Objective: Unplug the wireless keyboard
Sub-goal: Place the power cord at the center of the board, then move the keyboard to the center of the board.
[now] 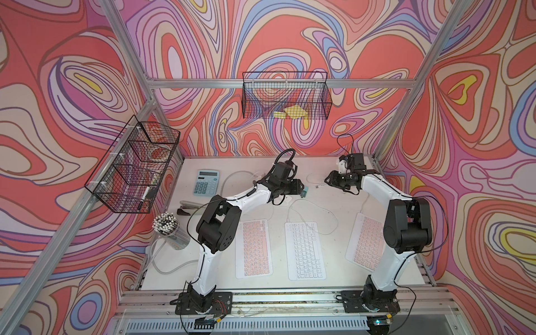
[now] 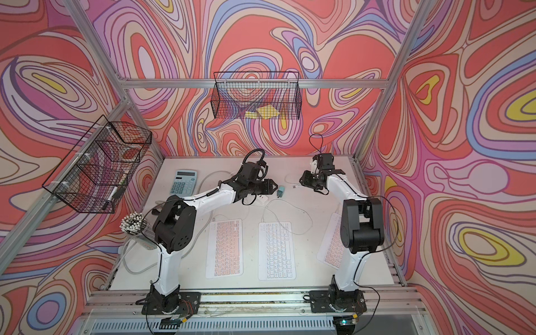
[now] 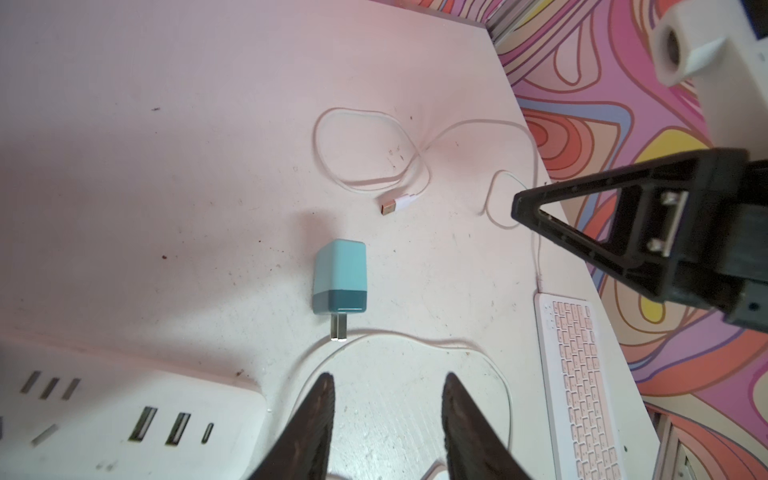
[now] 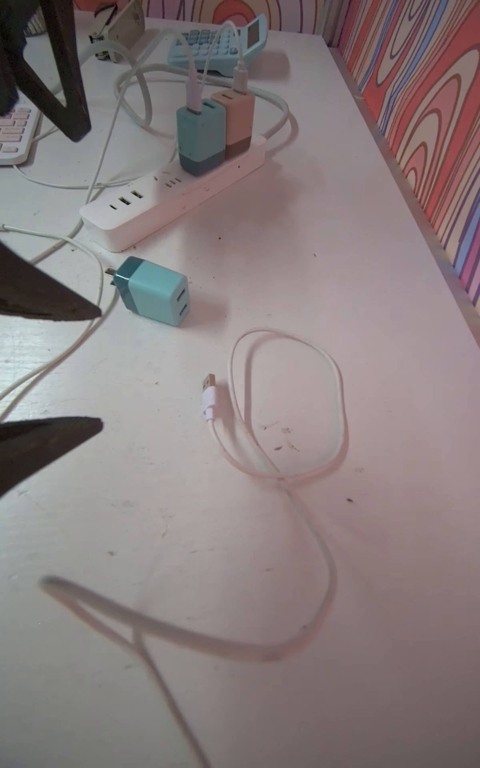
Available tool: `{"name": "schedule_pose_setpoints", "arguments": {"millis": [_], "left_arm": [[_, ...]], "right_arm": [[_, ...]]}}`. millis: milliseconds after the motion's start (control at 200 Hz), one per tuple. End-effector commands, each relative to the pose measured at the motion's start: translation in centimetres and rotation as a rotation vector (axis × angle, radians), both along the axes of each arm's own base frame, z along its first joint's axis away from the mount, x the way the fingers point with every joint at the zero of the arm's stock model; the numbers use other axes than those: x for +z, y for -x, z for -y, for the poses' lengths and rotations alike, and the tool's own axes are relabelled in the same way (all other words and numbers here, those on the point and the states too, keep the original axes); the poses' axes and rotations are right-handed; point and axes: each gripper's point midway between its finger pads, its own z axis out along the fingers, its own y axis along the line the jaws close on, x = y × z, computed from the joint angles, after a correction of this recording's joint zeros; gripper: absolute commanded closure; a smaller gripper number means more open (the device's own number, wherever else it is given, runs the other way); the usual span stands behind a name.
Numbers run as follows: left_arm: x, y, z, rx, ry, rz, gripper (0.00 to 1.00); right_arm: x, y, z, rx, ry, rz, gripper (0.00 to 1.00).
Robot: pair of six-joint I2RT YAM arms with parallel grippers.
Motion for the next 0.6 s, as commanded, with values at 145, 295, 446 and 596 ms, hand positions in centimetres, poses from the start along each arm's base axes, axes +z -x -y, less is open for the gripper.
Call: {"name": "schedule_pose_setpoints", "arguments": {"millis": [145, 295, 446, 596], "left_arm": [[2.0, 2.0, 0.7, -0.138, 0.051, 0.078, 0.56], [2.3, 2.8, 1.3, -0.182, 0.061, 0.122, 0.54], [2.4, 3.0, 1.8, -0.211, 0.08, 0.136, 0.54], [2.3, 3.1, 2.9, -0.242, 0.116, 0.127, 0.53]], "right_arm": [[0.1, 3.4, 4.3, -0.148, 0.101, -0.122, 0.6], [1.7, 5.3, 6.5, -0.203, 0.148, -0.133, 0.6], [2.0, 7.3, 9.1, -0.261, 0.207, -0.163, 0.58], [0.9, 8.5, 11.0, -0.304, 0.234, -0.211, 0.57]]}}
